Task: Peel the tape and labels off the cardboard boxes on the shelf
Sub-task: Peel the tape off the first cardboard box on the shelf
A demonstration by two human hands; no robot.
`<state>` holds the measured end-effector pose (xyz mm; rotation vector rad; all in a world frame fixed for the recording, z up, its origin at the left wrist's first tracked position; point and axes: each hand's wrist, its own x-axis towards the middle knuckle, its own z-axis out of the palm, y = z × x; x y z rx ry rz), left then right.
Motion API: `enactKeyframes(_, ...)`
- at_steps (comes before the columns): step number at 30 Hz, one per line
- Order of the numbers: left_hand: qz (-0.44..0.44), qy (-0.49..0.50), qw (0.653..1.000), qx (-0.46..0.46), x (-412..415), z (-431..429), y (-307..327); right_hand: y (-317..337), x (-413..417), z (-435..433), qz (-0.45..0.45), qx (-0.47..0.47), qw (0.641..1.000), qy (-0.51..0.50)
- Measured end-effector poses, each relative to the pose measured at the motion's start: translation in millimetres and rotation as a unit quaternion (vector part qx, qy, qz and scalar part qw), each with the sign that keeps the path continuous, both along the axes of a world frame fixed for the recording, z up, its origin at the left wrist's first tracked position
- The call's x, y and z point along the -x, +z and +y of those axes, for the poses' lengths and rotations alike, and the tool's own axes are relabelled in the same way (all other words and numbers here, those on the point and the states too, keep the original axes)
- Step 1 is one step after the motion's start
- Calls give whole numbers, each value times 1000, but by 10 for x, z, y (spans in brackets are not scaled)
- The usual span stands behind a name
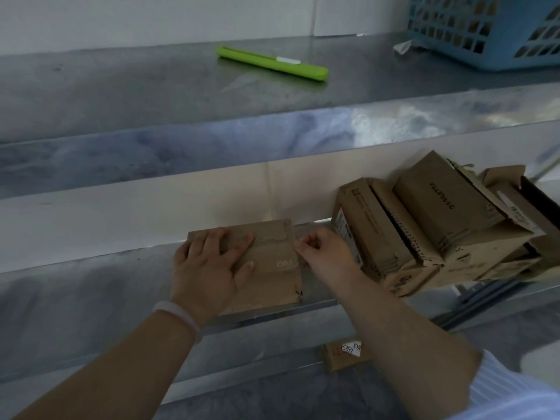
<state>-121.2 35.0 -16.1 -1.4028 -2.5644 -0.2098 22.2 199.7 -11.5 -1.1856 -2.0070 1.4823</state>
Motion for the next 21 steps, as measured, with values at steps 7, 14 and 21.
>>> enactKeyframes(7,4,-8,1000,-2,5,-7,-4,67,44,16,60,200,977,-33)
enactKeyframes(14,-1,-14,1000,-11,-1,-18,4,54,110,18,88,311,943,-81)
enactKeyframes(21,0,-16,1000,-5,2,-30,1,154,151,36,106,387,911,-90)
